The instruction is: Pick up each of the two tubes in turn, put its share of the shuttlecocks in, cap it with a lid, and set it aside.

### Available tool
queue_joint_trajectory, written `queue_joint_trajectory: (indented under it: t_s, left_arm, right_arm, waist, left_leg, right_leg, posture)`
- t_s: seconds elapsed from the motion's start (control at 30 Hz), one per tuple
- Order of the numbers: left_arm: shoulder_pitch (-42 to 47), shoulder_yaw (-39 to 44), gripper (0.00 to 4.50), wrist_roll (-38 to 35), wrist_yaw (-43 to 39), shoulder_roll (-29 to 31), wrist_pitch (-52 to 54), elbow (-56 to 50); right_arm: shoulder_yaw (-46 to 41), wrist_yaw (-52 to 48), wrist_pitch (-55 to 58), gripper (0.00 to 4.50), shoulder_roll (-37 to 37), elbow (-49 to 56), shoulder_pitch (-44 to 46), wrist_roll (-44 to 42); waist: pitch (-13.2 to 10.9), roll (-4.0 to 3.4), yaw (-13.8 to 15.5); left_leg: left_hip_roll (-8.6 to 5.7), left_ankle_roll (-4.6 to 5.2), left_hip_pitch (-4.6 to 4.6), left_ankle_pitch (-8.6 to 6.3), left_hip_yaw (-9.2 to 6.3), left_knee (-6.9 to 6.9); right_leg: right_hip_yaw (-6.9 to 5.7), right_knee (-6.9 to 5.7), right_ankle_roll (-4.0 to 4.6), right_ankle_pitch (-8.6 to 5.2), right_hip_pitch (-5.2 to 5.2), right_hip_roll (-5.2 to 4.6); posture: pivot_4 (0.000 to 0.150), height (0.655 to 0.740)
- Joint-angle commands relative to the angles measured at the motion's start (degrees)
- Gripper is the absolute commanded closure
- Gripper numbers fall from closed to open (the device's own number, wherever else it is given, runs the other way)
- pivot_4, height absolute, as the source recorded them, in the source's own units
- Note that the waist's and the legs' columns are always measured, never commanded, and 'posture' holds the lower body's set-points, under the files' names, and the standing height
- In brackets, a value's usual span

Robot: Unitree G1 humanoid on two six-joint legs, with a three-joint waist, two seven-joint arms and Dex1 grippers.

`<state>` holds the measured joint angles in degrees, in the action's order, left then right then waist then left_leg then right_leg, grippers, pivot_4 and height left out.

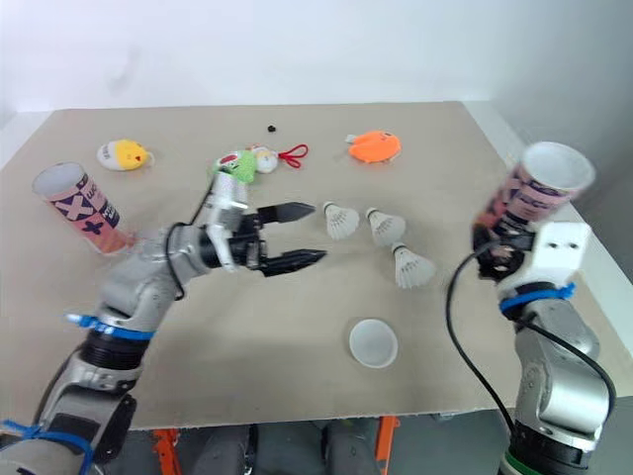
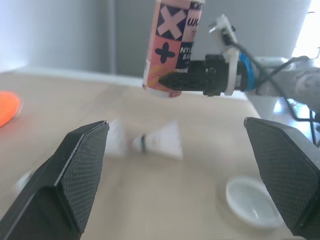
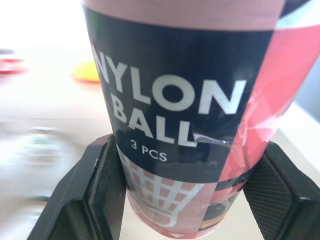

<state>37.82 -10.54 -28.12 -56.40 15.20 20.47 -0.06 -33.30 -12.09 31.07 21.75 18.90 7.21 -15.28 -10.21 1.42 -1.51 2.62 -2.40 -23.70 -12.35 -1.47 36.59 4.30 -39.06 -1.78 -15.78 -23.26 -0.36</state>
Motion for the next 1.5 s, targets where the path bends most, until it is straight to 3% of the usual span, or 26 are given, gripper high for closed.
queue_joint_trajectory:
  t_s: [0.03,0.37,0.5,0.53,0.77,1.0,1.23,1.33,1.5]
  left_arm:
    - [1.6,-1.9,0.0,2.7,1.1,-4.3,-4.6,2.4]
    - [-3.2,-3.8,0.0,4.4,2.1,-5.4,-3.3,-1.6]
    - [-3.2,-2.6,0.0,3.6,3.0,-5.2,-1.7,-1.9]
    - [-3.1,-2.3,0.0,3.4,3.0,-5.2,-1.4,-1.9]
    - [-3.1,-1.7,0.0,4.1,1.6,-3.9,-1.9,0.3]
    - [-9.8,3.6,0.0,5.8,8.0,-1.0,-3.6,-1.3]
    - [-19.5,11.4,0.0,7.3,21.9,-0.6,-3.3,-10.8]
    - [-25.6,15.7,0.0,12.1,32.2,-2.1,-5.2,-14.7]
    - [-34.0,22.4,0.0,17.5,46.3,-5.9,-7.2,-18.7]
  right_arm:
    - [-4.6,3.2,-3.0,1.17,-0.5,-6.1,-0.6,-0.7]
    - [-1.0,5.5,-5.0,1.17,-2.7,-10.4,-3.2,-0.9]
    - [-1.2,5.5,-5.4,0.05,-3.6,-9.1,-4.9,-2.3]
    - [-1.2,5.6,-5.7,0.05,-4.0,-8.3,-5.4,-2.6]
    - [0.3,7.5,-7.0,0.05,-9.0,2.0,-12.3,-3.7]
    - [4.9,2.3,-11.1,0.05,-9.0,19.3,-21.8,-5.2]
    - [24.7,-11.5,-1.2,0.05,4.9,22.3,-4.8,-9.2]
    - [33.8,-16.9,-0.6,0.05,5.1,17.0,6.3,-9.2]
    - [44.6,-26.1,-3.0,0.05,5.2,8.8,15.8,-6.7]
  waist:
    - [0.0,-0.02,0.0]
    - [0.2,-0.37,-1.1]
    - [0.2,-0.36,-1.1]
    - [0.2,-0.39,-1.1]
    - [0.3,-0.49,-1.1]
    - [0.4,-0.67,-1.5]
    - [0.2,-0.37,-1.6]
    - [0.2,-0.21,-1.4]
    - [0.1,0.18,-0.9]
  left_leg:
    - [0.0,0.01,0.02,0.0,0.01,-0.01]
    - [0.02,0.05,0.38,0.01,0.31,-0.12]
    - [0.0,0.07,0.37,0.03,0.26,-0.05]
    - [0.0,0.07,0.37,0.04,0.27,-0.05]
    - [-0.06,0.07,0.36,0.04,0.3,-0.06]
    - [-0.04,0.09,0.4,0.02,0.35,-0.11]
    - [-0.05,0.03,0.47,0.41,0.34,-0.04]
    - [-0.04,0.15,0.45,0.51,0.21,-0.05]
    - [0.03,0.15,0.34,0.5,0.24,-0.07]
  right_leg:
    - [0.0,0.0,0.0,0.0,0.01,0.0]
    - [0.37,-0.04,-0.18,-0.03,0.14,0.09]
    - [0.44,-0.03,-0.38,-0.09,0.24,0.15]
    - [0.46,-0.03,-0.38,-0.09,0.24,0.15]
    - [0.58,-0.02,-0.48,-0.14,0.23,0.14]
    - [0.68,-0.01,-0.61,-0.23,0.21,0.17]
    - [1.13,-0.01,-0.68,0.23,0.25,0.44]
    - [1.45,0.01,-0.65,0.27,0.29,0.75]
    - [1.57,0.1,-0.63,0.31,0.21,0.83]
  posture:
    - [0.15,0.74]
    - [0.15,0.74]
    - [0.15,0.74]
    - [0.15,0.74]
    - [0.15,0.74]
    - [0.15,0.74]
    - [0.15,0.74]
    - [0.15,0.74]
    - [0.15,0.74]
